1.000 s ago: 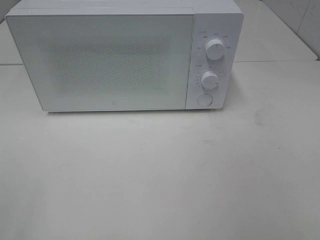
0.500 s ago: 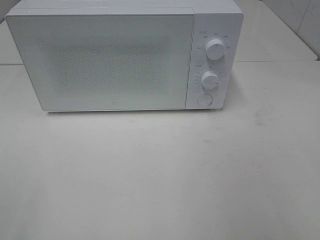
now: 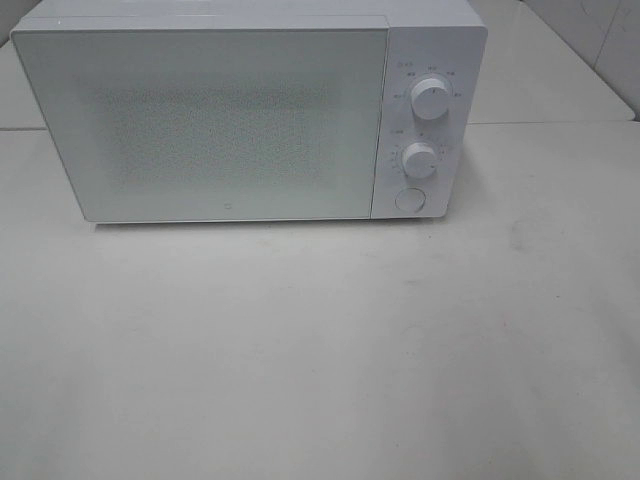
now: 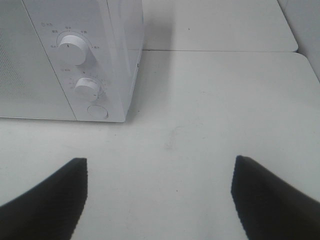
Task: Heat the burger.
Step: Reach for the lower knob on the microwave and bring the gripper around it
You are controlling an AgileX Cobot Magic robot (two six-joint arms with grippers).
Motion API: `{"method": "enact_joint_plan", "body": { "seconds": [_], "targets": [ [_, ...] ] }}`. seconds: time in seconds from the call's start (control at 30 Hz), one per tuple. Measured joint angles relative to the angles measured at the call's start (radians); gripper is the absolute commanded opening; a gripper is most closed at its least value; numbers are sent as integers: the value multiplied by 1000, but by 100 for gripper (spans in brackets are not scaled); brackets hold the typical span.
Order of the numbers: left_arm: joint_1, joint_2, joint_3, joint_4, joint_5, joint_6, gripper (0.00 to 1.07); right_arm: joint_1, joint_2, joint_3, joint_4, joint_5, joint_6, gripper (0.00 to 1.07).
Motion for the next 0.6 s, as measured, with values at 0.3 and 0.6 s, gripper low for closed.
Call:
{"method": "enact_joint_plan", "body": {
  "seconds": [0.3, 0.6],
  "targets": [
    [0, 0, 0, 0, 0, 0, 104, 0, 178, 0, 0, -162, 0, 76],
    [0, 0, 0, 0, 0, 0, 104, 0, 337, 0, 0, -392, 0, 76]
  ]
}}
